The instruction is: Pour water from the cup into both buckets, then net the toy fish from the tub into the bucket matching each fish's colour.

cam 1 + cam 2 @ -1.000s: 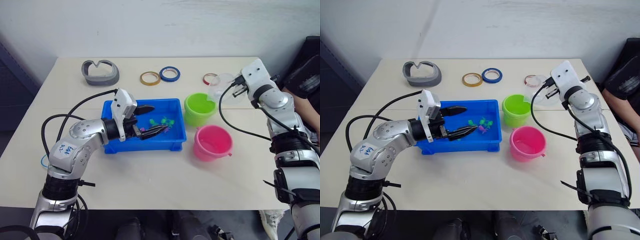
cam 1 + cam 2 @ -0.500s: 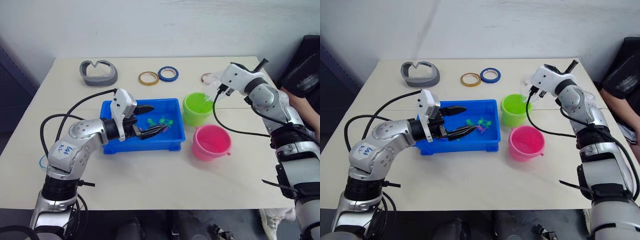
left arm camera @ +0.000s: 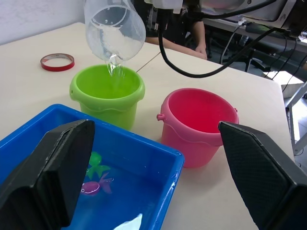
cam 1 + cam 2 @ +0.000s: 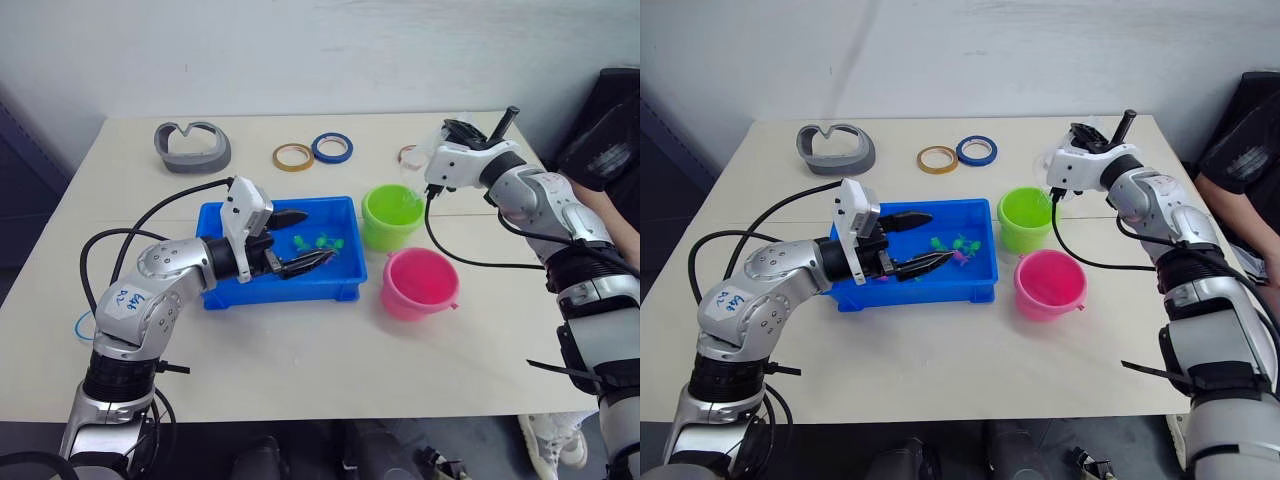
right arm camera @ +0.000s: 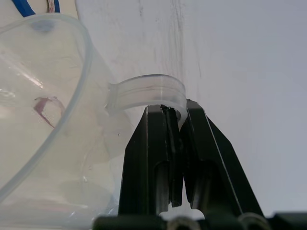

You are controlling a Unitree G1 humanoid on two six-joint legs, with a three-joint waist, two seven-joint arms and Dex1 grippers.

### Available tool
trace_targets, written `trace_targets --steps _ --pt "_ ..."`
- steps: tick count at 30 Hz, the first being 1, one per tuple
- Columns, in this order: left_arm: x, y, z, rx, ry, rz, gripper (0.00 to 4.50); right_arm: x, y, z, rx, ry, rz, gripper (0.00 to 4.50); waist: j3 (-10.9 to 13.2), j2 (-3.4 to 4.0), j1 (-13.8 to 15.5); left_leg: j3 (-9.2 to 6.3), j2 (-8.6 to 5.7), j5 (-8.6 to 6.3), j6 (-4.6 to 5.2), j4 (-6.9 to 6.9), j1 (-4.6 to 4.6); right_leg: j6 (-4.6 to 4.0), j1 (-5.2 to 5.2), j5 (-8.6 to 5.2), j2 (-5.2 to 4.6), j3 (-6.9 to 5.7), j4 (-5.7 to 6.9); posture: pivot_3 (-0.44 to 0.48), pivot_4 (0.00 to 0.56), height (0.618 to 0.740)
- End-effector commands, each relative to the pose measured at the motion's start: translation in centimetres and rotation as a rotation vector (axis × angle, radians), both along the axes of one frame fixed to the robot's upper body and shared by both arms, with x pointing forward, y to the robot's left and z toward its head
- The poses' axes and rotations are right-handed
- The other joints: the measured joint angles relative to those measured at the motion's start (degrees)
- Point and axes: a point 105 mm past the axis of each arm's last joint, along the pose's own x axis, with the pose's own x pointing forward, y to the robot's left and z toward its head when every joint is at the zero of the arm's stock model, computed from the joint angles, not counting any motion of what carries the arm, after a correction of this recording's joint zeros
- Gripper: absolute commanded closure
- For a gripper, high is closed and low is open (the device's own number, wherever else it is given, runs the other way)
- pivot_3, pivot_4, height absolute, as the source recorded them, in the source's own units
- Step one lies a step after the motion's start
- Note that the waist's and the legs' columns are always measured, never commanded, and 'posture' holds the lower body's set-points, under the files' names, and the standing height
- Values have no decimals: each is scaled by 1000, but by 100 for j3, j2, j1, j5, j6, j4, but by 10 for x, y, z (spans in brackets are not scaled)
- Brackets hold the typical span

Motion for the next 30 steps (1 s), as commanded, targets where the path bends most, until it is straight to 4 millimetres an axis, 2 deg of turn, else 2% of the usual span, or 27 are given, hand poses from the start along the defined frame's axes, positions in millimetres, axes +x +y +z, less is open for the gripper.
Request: trace_targets --steps 1,9,11,14,16,19,21,23,26,27,30 --pt "-4 0 11 -20 -45 -14 0 -5 6 22 -39 -95 27 4438 0 0 -1 0 0 0 0 0 0 0 0 0 0 0 0 0 150 740" --pt "-4 0 11 -12 -47 -17 0 -13 22 26 -111 -173 96 4438 0 0 -5 1 0 0 0 0 0 0 -1 0 0 0 2 0 150 740" --pt "-4 0 11 -10 -47 -19 0 -14 22 26 -116 -182 96 4438 0 0 0 0 0 0 0 1 0 0 -1 0 0 0 1 0 150 740" --pt "-3 0 11 -8 -47 -25 0 -12 14 25 -34 -153 75 4438 0 0 4 0 0 0 0 2 0 0 0 0 0 0 1 0 150 740" --pt "-3 -1 11 -8 -47 -29 0 -10 5 23 86 -108 53 4438 0 0 6 0 0 0 0 2 0 0 0 0 0 0 1 0 150 740" --pt "-11 -8 10 2 -50 -95 0 -10 -26 19 339 -17 -6 4438 0 0 10 0 0 0 0 2 0 0 2 0 0 -1 1 0 150 740" --pt "-18 -11 10 -1 -51 -144 0 -14 -37 15 485 41 -4 4438 0 0 28 -2 0 0 0 3 -1 0 3 0 0 -3 0 0 150 740" --pt "-25 -14 11 -10 -44 -202 0 -18 -61 8 732 104 -53 4438 0 0 37 -3 1 0 1 2 -3 0 4 0 0 -4 -1 0 150 740" --pt "-39 -19 13 -17 -58 -309 0 -35 -88 -4 1035 163 -90 4438 0 0 46 -6 4 0 0 5 -4 0 5 0 0 -7 2 0 150 740" --pt "-41 -19 13 -21 -61 -328 0 -40 -93 -6 1089 172 -98 4438 0 0 48 -6 4 0 0 6 -4 0 5 0 0 -7 3 0 150 740" --pt "-45 -21 17 -50 -54 -358 0 -61 -118 -19 1399 175 -175 4438 0 1 35 -6 4 1 -1 3 -3 0 4 0 0 -6 8 0 150 740"
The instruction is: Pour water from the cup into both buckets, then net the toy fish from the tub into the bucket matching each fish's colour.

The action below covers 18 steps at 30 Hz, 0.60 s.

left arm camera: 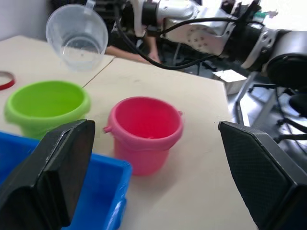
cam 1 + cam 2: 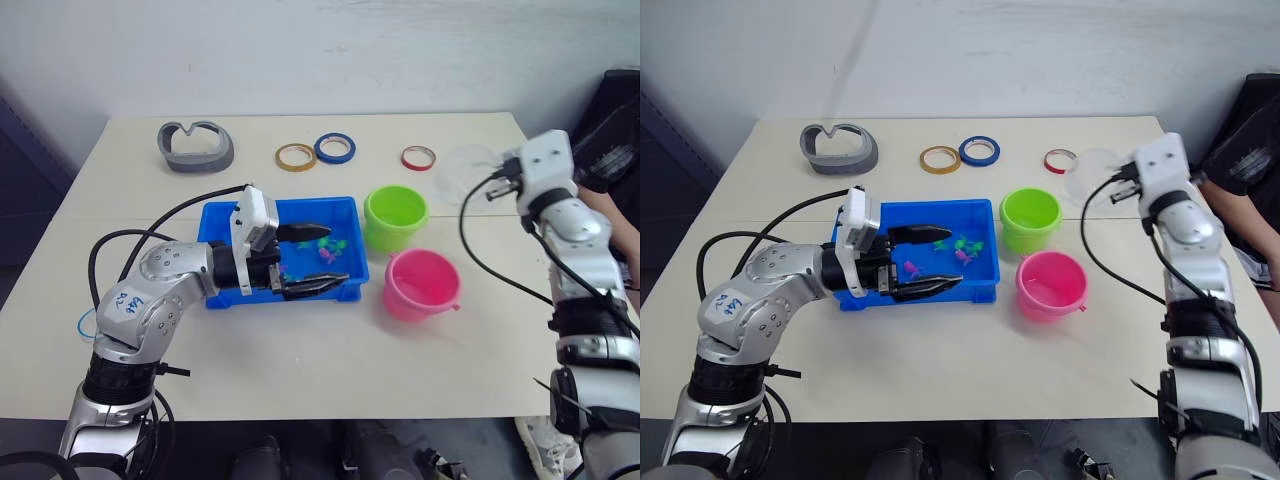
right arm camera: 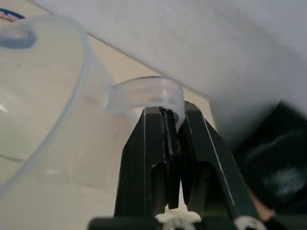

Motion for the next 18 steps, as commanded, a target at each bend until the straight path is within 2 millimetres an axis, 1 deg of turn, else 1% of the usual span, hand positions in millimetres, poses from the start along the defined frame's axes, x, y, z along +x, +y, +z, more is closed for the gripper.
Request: trace_targets --steps 1,3,4,7,11,14,15,18 --pt "-9 -3 12 -31 -37 -60 0 -27 -27 14 303 -50 -105 4438 0 0 -5 1 0 0 -1 2 1 0 0 0 0 2 4 0 150 740" --pt "-10 -4 13 -36 -34 -69 0 -43 -39 -1 412 -32 -165 4438 0 0 14 -1 0 1 -3 2 3 0 1 0 0 0 5 0 150 740" --pt "-10 -4 13 -36 -33 -73 0 -49 -43 -7 440 -22 -184 4438 0 0 25 -1 0 2 -3 2 3 0 1 0 0 0 4 0 150 740" --pt "-10 -6 11 -29 -32 -85 0 -68 -49 -34 514 31 -227 4438 0 0 46 0 -2 2 -3 -3 2 0 1 0 0 2 -3 0 150 740" --pt "-11 -6 11 -26 -32 -95 0 -83 -50 -63 574 72 -266 4438 0 0 50 3 -2 2 -3 -6 4 0 1 0 1 5 -5 0 150 740" --pt "-11 -6 14 -33 -32 -109 0 -89 -49 -80 635 87 -264 4438 0 1 46 5 -4 1 -3 -6 6 0 1 0 1 7 -4 0 150 740" --pt "-12 -6 15 -37 -30 -113 0 -90 -49 -85 625 100 -270 4438 0 1 48 5 -4 2 -3 -7 6 0 2 0 1 7 -4 0 150 740" --pt "-13 -7 17 -42 -31 -130 0 -101 -57 -114 589 181 -333 4438 -1 1 102 4 -4 1 -3 -10 8 0 3 0 1 6 -9 0 150 740"
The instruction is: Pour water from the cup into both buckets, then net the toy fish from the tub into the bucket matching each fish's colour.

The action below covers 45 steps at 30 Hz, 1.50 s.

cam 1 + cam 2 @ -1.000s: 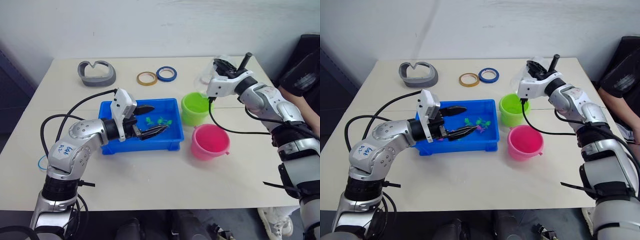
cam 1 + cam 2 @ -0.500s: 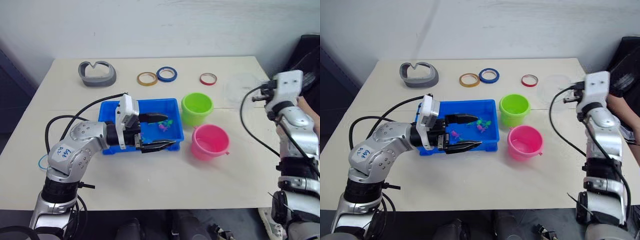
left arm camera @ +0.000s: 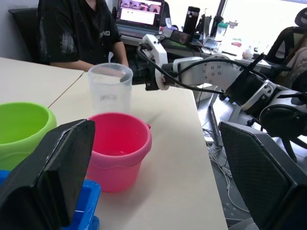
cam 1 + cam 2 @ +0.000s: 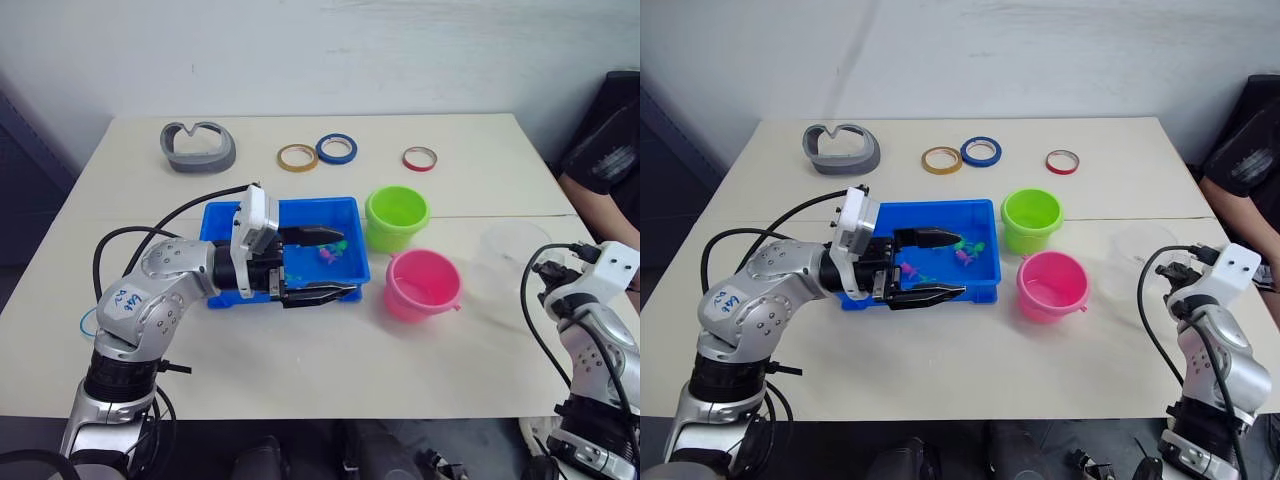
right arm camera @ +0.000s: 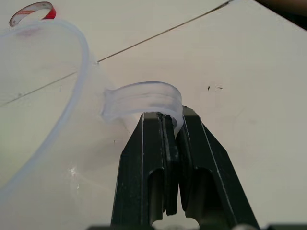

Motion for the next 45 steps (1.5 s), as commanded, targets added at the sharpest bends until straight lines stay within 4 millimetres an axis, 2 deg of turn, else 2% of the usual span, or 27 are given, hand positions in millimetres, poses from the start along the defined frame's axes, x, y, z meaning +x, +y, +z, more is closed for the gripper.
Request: trace_targets --steps 1,2,5,6,7,12,17,19,21,22,24,25,27,28,30,32,36,39,42,45 --pt "-5 -1 8 -18 -23 -36 0 -13 -12 -8 -40 16 -45 4438 0 0 35 0 0 0 0 -2 0 0 0 0 0 0 -3 0 150 740" --pt "-5 -1 8 -16 -22 -37 0 -16 -15 -12 -36 20 -55 4438 0 0 41 0 0 0 0 -2 0 0 0 0 0 0 -4 0 150 740" --pt "-6 -1 8 -13 -22 -41 0 -22 -17 -14 -43 17 -62 3464 0 0 49 -1 -1 -1 1 -1 1 1 6 1 0 1 -7 0 150 740" --pt "-6 -1 8 -13 -21 -42 0 -24 -17 -13 -49 15 -62 2886 0 0 50 0 -1 -1 1 -2 1 1 5 1 0 1 -8 0 150 740" --pt "-5 -1 8 -12 -21 -42 0 -26 -17 -12 -59 15 -61 2535 0 0 51 0 -1 0 1 -3 1 1 5 1 0 1 -8 0 150 740" --pt "-4 -1 6 -10 -15 -46 0 -47 -15 3 -156 12 -47 90 0 1 40 -1 -1 0 0 -8 2 1 4 0 0 1 -9 0 150 740" --pt "-1 -1 4 -20 -6 -31 0 -74 -12 34 -313 -6 -48 27 -1 2 56 -1 -1 0 0 -11 2 2 5 0 0 2 -10 0 150 740" --pt "-1 0 4 -27 -1 -25 0 -79 -8 59 -333 -87 -30 27 -1 2 48 0 -2 -1 0 -12 1 3 5 0 0 2 -12 0 150 740" --pt "-2 -1 3 -30 -4 -28 0 -76 0 87 -354 -180 27 27 -1 2 38 2 -3 -1 0 -11 2 5 6 2 0 5 -11 0 150 740" --pt "-3 -1 3 -39 -4 -29 0 -66 15 108 -363 -257 134 27 -1 2 32 3 -3 -1 0 -11 3 6 7 2 0 6 -11 0 150 740" --pt "-3 -1 5 -55 -4 -28 0 -54 42 134 -355 -353 319 27 0 2 6 17 -4 -1 0 -11 11 10 9 5 6 22 -9 0 150 740" --pt "-3 -1 7 -64 2 -25 0 -46 66 144 -340 -383 469 27 2 -1 -3 17 -4 0 0 -13 13 11 10 6 10 24 -9 0 150 740" --pt "-4 2 8 -69 8 -19 0 -37 101 153 -331 -395 689 27 1 -4 16 9 2 1 -4 -16 17 11 13 6 28 30 -11 0 150 740" --pt "-4 8 6 -62 17 10 0 -35 127 153 -338 -389 861 27 0 -9 20 5 5 3 -6 -21 17 11 13 6 33 30 -15 0 150 740" --pt "-3 20 2 -47 28 82 0 -34 162 149 -344 -364 1108 27 2 -8 26 2 8 4 -11 -36 13 10 7 6 45 40 -23 0 150 740" --pt "-4 36 -5 -30 40 172 0 -34 185 143 -350 -340 1282 27 4 -13 39 2 9 4 -11 -51 16 10 6 6 45 41 -36 0 150 740" --pt "-9 65 -19 5 73 328 0 -33 211 134 -374 -322 1482 27 8 -20 55 -2 13 -1 -1 -59 10 10 6 7 38 35 -62 0 150 740" --pt "-16 96 -30 26 109 482 0 -30 228 130 -365 -331 1580 27 11 -28 70 -5 12 -7 10 -55 2 11 5 8 20 17 -75 0 150 740" --pt "-33 144 -48 98 163 683 0 -30 239 120 -381 -329 1676 27 11 -39 29 -9 12 -10 14 -57 0 11 6 8 10 5 -80 0 150 740" --pt "-51 183 -59 176 215 789 0 -32 246 113 -375 -325 1746 27 13 -42 33 -14 12 -10 14 -62 2 10 5 7 6 -4 -81 0 150 740"
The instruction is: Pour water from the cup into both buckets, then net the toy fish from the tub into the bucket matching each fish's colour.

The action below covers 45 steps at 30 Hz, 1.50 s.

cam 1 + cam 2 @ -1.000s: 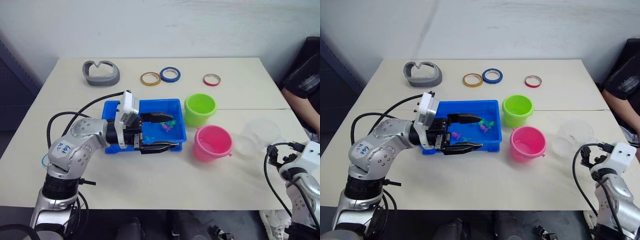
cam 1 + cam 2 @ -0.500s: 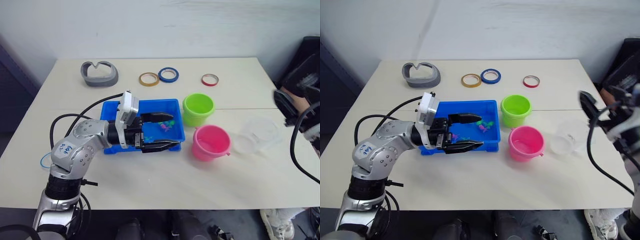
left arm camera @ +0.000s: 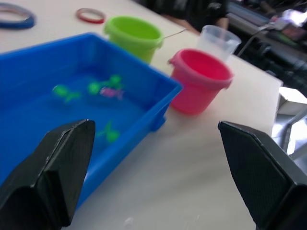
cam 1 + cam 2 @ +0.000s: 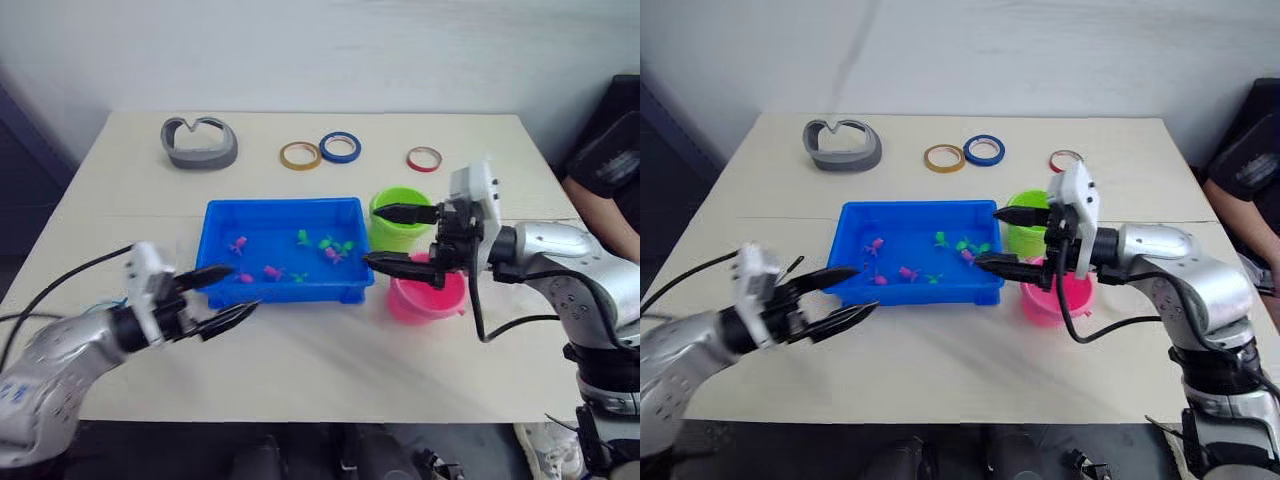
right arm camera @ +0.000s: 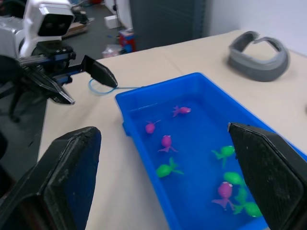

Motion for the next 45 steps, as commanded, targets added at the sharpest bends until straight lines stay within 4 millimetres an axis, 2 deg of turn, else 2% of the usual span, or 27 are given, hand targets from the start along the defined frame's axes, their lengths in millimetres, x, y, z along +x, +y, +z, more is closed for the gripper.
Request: trace_targets --steps 1,4,7,10,15,17,20,25,30,35,40,42,43,45 --pt "-19 48 5 109 10 101 0 -7 11 2 -4 -36 107 27 0 -2 1 -2 0 0 0 1 0 0 1 0 -1 -3 1 0 150 740" --pt "-28 89 -1 207 90 139 0 -8 15 1 1 -37 141 27 2 2 12 -5 -4 1 1 0 2 -7 2 0 -7 -8 3 0 150 740" --pt "-21 121 -3 283 149 155 0 -8 18 0 1 -44 149 27 2 1 31 -17 -15 5 7 -1 -1 -11 2 -2 -19 -22 2 0 150 740" --pt "1 152 -8 352 187 196 0 -9 19 0 7 -52 145 27 2 0 34 -20 -27 8 15 -9 -4 -12 1 -3 -37 -33 -1 0 150 740" --pt "29 186 -26 471 309 240 0 -18 16 -1 -8 -78 125 27 -2 -5 21 -21 -36 6 31 -14 -30 -10 -13 -2 -53 -48 -12 0 150 740" --pt "39 193 -34 505 360 257 0 -22 14 1 -12 -86 112 27 -9 -16 6 -21 -38 6 34 -8 -50 -9 -32 -1 -54 -52 -2 0 150 740" --pt "62 193 -38 519 407 307 0 -27 11 2 -22 -98 84 27 -13 -26 12 -21 -35 6 34 53 -126 -5 -113 1 -55 -62 60 0 150 740" --pt "99 172 -43 566 424 305 0 -36 5 1 -28 -104 19 27 -19 -40 36 -23 -36 3 38 96 -139 -4 -112 1 -67 -75 70 0 150 740" --pt "122 156 -45 592 424 348 0 -43 -1 0 -38 -108 -37 27 -20 -40 27 -24 -35 4 36 95 -134 -4 -113 1 -67 -75 80 0 150 740" --pt "116 164 -64 726 522 393 0 -47 -7 4 -40 -116 -81 27 -20 -40 12 -22 -34 6 32 95 -127 -4 -112 1 -67 -75 93 0 150 740" --pt "113 163 -73 743 550 390 0 -50 -11 8 -46 -129 -99 27 -21 -40 2 -11 -35 14 19 93 -99 -4 -102 1 -66 -65 101 0 150 740" --pt "112 154 -76 636 586 387 527 -50 -12 10 -45 -133 -98 0 -21 -39 3 -4 -35 17 14 93 -88 -4 -99 1 -65 -59 112 0 150 740" --pt "110 153 -78 645 597 373 730 -51 -12 10 -45 -135 -97 0 -21 -39 6 -3 -35 19 13 93 -87 -5 -99 1 -65 -58 117 0 150 740" --pt "108 157 -81 686 603 374 1634 -50 -11 11 -47 -139 -96 0 -23 -36 9 -4 -35 21 12 93 -86 -4 -98 1 -65 -58 119 0 150 740"
